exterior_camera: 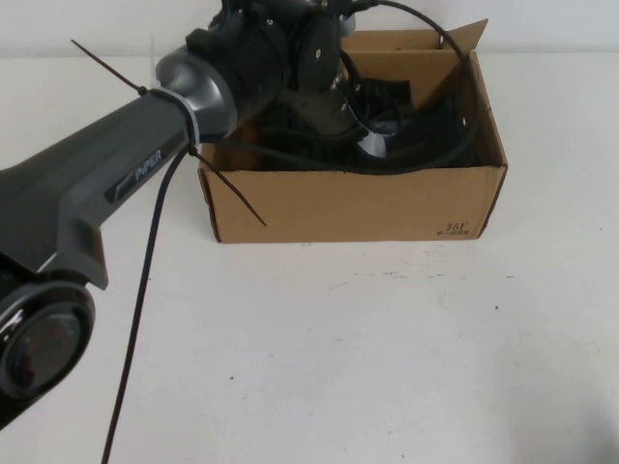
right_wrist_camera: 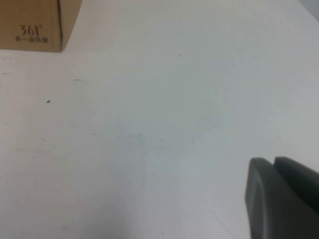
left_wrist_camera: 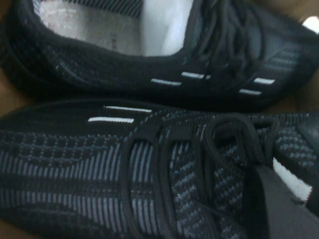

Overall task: Put shoes into padded shoe box
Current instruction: Place the shoe in the shoe box

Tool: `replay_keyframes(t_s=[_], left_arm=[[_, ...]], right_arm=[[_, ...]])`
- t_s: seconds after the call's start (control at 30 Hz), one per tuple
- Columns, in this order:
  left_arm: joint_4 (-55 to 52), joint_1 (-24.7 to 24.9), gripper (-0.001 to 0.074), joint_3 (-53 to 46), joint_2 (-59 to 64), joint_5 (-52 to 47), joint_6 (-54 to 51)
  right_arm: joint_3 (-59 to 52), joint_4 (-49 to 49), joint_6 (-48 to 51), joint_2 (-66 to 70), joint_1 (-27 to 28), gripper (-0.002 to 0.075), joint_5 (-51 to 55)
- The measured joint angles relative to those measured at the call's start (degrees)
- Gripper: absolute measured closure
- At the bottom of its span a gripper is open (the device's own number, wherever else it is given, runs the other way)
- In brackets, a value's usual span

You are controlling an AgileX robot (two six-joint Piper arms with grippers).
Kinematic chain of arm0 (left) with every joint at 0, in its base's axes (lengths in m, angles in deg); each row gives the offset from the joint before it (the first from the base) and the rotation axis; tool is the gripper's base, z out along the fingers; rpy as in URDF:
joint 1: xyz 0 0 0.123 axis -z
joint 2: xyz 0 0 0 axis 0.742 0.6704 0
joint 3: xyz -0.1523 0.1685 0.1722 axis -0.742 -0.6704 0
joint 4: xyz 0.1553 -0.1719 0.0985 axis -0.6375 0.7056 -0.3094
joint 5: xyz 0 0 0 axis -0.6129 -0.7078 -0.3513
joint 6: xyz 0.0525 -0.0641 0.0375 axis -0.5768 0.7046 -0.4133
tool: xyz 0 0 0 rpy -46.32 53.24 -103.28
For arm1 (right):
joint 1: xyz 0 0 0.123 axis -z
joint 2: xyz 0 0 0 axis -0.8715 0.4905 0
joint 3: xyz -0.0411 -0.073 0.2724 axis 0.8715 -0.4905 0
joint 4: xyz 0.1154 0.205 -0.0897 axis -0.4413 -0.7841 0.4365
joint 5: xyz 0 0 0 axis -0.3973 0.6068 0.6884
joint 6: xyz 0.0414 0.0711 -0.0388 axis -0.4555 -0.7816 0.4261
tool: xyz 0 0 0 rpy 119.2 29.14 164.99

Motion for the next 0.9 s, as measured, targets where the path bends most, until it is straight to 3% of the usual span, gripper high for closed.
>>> replay_keyframes(t_s=[0.7,0.9], left_arm=[[0.1,0.1,0.0726,0.0,1.4,0.6,-4.8],[1.3,0.2,0.0617,0.0,1.0,1.9,-5.0]], right_arm=[[0.0,0.0,0.0,0.0,0.0,0.0734,0.0],[0.0,0.0,0.0,0.0,0.0,0.0734,0.0]])
